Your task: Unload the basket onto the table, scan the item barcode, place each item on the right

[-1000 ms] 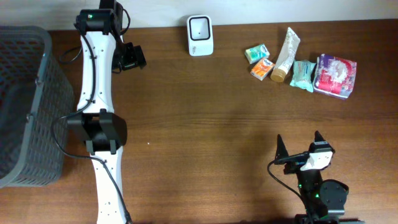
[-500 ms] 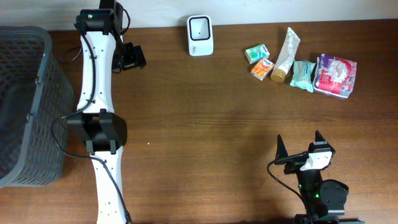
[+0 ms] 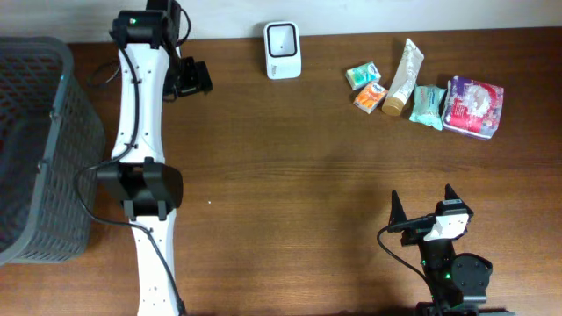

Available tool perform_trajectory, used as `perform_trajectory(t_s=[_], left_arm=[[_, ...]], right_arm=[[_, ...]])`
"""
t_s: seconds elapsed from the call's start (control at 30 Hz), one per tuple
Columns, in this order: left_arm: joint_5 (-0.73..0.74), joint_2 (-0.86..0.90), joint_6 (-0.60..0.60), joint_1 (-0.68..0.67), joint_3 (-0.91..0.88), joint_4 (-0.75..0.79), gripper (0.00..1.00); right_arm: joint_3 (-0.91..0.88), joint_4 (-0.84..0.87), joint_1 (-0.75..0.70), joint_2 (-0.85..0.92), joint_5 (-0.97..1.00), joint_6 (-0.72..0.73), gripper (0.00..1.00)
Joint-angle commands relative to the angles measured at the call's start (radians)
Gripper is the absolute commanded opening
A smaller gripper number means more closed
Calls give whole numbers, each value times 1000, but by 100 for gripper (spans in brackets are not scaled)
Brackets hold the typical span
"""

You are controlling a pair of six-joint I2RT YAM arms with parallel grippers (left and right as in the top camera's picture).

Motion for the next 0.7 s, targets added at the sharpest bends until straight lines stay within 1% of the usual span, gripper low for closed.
perform_trajectory(t_s=[0.0,0.07,0.1,0.13,0.2,0.23,0.27,0.3,0.33,0.4,0.43,0.5,0.53,0.67], left_arm=[[-11,-200,0,-8,9,0,99],[-16,-297,1,-8,-8,-5,99],[-14,-356,0,-8,-51,-4,99],[-14,-457,0,-8,-138,-5,99],[-6,-557,-8,-9,-239,-3,99],[-11,-620,-6,-14,-325,11,99],[-26,-718,25,-38,-490,111,99],[-26,-758,44,-50,-569,175,99],[-26,-876,55,-90,-808,386,99],[-25,-1004,58,-116,-1066,586,99],[-21,-1106,57,-117,-1247,668,99],[-22,-1300,58,-117,-1486,668,99],[-22,-1349,58,-117,-1529,665,99],[-34,-1733,58,-117,-1773,666,99]], right_arm=[[-8,-3,5,-10,10,-6,99],[-8,-3,5,-10,10,-6,99],[-8,-3,5,-10,10,-6,99],[-8,-3,5,-10,10,-6,99],[-8,-3,5,-10,10,-6,99],[-8,-3,5,-10,10,-6,99],[-8,-3,5,-10,10,-6,99],[-8,-3,5,-10,10,-6,99],[-8,-3,5,-10,10,-6,99],[-8,-3,5,-10,10,-6,99],[-8,-3,5,-10,10,-6,99],[-8,-3,5,-10,10,-6,99],[-8,-3,5,-10,10,-6,99],[-8,-3,5,-10,10,-6,99]])
